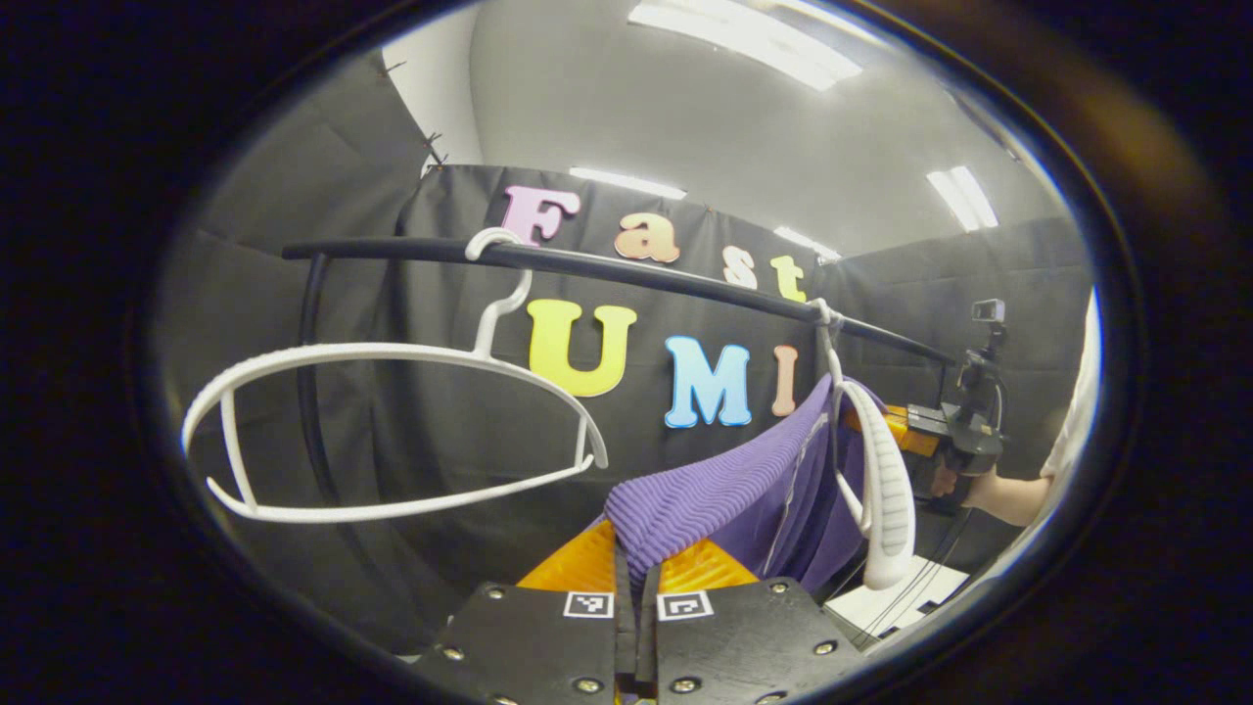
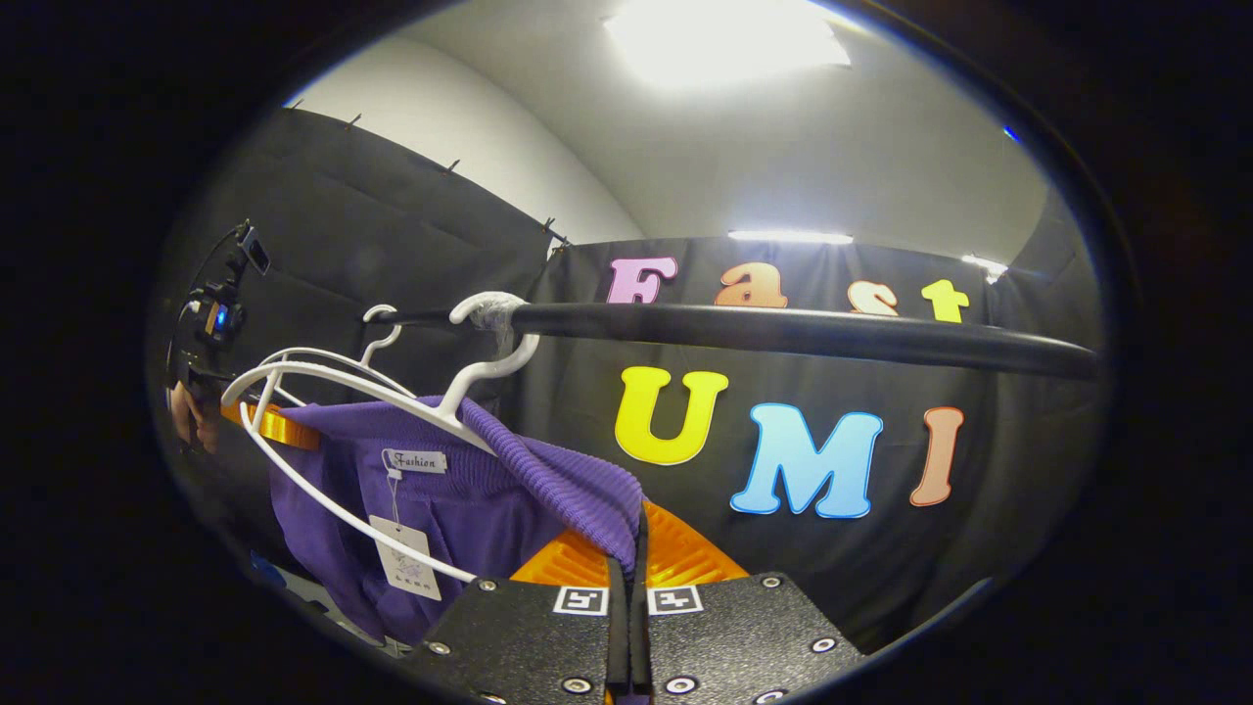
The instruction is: Grasp the clothes on the hanger with both hands and then place them into the laundry hamper below.
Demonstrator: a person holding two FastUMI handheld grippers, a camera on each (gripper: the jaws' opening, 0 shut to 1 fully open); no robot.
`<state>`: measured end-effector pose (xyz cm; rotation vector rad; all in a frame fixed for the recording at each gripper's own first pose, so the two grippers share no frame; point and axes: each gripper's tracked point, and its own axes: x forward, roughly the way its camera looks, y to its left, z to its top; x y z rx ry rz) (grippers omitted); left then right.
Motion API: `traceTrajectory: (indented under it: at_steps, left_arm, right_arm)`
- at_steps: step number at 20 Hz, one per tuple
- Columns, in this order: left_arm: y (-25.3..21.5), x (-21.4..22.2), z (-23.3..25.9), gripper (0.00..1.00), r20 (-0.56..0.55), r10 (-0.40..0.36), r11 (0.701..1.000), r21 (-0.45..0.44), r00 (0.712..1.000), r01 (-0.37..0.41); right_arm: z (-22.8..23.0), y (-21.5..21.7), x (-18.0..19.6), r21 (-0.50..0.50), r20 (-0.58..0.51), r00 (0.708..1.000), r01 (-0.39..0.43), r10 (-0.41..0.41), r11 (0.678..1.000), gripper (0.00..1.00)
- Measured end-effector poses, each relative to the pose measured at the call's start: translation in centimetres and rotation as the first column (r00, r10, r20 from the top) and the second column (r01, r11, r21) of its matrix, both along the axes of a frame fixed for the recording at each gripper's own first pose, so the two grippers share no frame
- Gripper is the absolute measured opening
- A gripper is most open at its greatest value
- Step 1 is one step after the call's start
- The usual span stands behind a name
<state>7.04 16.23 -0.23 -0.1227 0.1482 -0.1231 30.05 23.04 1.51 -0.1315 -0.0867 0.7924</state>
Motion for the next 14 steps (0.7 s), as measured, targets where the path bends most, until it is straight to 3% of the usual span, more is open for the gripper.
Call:
traceTrajectory:
  at_steps: [7,12,13,14]
  left_arm:
    - [-3.6,2.4,-5.2,0.01,-0.018,0.028,0.994,-0.104,0.999,-0.029]
    - [-4.7,2.6,-5.3,0.01,0.013,0.064,0.983,-0.173,0.998,-0.061]
    - [-5.3,2.2,-5.3,0.07,0.012,0.071,0.981,-0.184,0.997,-0.067]
    - [-6.0,1.9,-5.3,0.01,0.014,0.074,0.981,-0.181,0.997,-0.070]
  right_arm:
    - [-3.7,-1.6,-0.8,-0.097,-0.074,0.996,-0.055,0.048,0.994,0.03]
    - [-2.2,-2.4,1.7,-0.087,0.001,1.000,-0.016,0.016,0.996,0.01]
    - [-2.0,-2.5,2.3,-0.079,0.015,1.000,-0.001,0.003,0.997,0.01]
    - [-2.1,-2.5,2.8,-0.084,0.032,0.999,0.017,-0.014,0.996,0.01]
